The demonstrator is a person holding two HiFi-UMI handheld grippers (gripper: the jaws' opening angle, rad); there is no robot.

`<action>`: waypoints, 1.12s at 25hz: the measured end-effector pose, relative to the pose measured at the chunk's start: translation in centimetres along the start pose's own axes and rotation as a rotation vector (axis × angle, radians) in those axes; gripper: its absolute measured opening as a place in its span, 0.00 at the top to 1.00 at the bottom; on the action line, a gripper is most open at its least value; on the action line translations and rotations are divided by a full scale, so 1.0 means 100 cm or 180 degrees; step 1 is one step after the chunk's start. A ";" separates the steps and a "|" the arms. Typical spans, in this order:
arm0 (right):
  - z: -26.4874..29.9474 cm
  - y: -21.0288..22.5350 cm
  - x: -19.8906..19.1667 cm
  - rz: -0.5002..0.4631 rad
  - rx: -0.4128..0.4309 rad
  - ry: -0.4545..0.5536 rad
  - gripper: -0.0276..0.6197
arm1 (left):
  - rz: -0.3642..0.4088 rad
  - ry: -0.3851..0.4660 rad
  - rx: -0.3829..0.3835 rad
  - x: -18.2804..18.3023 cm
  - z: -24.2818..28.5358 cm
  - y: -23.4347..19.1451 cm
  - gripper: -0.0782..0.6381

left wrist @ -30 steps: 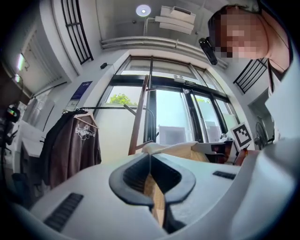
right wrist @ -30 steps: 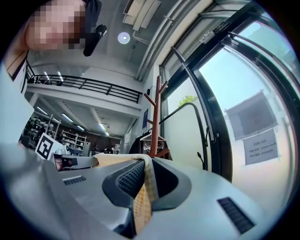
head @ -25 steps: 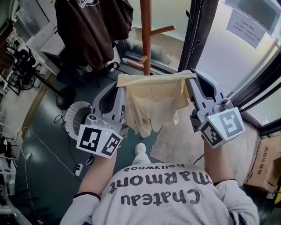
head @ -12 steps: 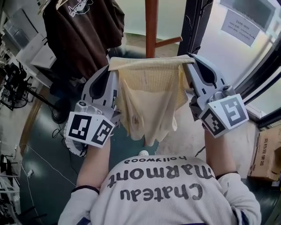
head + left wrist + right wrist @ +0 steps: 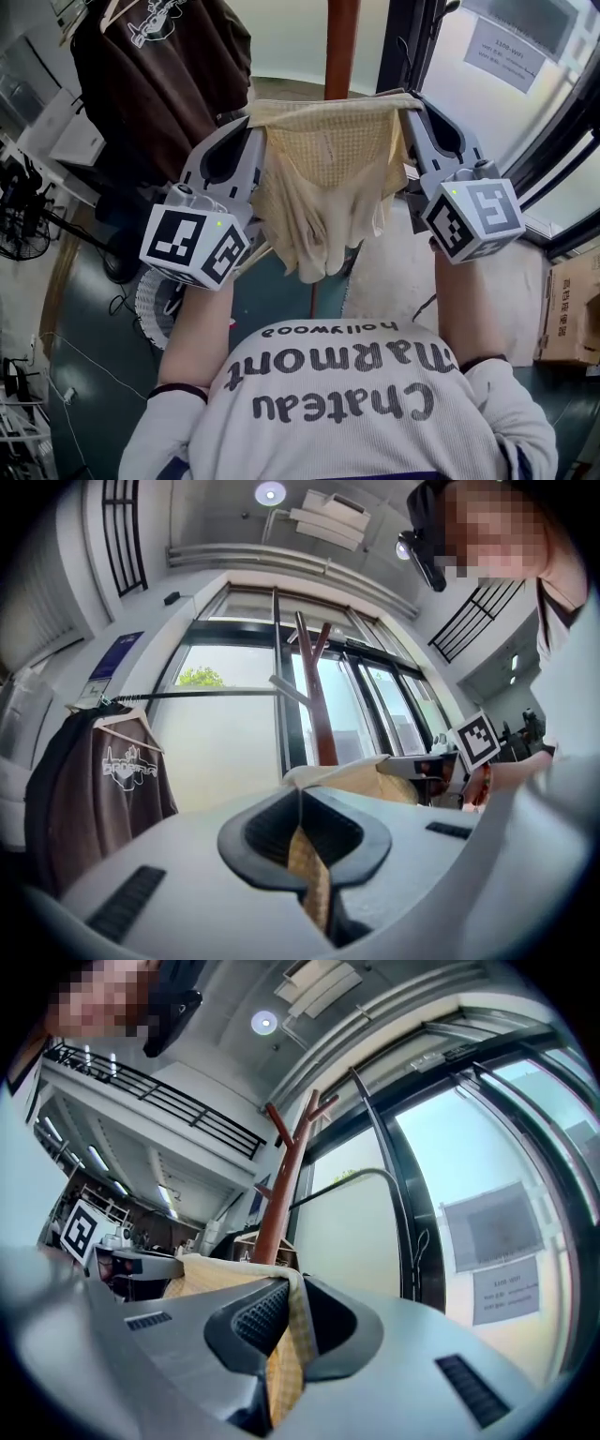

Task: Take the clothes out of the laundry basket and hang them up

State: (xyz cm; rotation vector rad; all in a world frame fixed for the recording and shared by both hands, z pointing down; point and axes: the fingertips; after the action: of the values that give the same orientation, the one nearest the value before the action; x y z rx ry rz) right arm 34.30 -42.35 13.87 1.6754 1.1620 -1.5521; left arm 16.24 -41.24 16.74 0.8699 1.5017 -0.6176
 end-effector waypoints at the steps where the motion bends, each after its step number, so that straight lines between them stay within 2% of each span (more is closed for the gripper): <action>1: 0.005 0.002 -0.015 0.0079 -0.0012 -0.0072 0.89 | 0.0015 -0.0080 -0.0016 -0.010 0.005 -0.005 0.87; 4: 0.013 0.004 -0.053 0.0253 -0.0054 -0.0302 0.89 | -0.0001 -0.0269 -0.0060 -0.039 0.015 -0.014 0.87; 13: 0.016 0.003 -0.119 0.0315 -0.0149 -0.0763 0.89 | -0.0258 -0.0655 -0.0190 -0.103 0.021 -0.015 0.87; 23: 0.002 -0.010 -0.170 0.0527 -0.0126 -0.1113 0.89 | -0.0430 -0.0917 -0.0287 -0.147 0.008 -0.005 0.87; 28: -0.005 -0.017 -0.187 0.0694 -0.0052 -0.1189 0.89 | -0.0411 -0.0956 -0.0319 -0.158 0.003 0.002 0.87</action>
State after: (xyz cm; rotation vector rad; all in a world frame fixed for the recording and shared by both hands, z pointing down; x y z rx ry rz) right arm 34.07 -45.12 32.49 1.3718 0.7706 -1.6205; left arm 16.38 -43.97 32.32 0.5774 1.3096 -0.7271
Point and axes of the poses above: the fingertips, and each gripper's own axes: z forward along the fingers, y to its right, x out of its top, and after that the axes turned 4 degrees about -y, right-handed
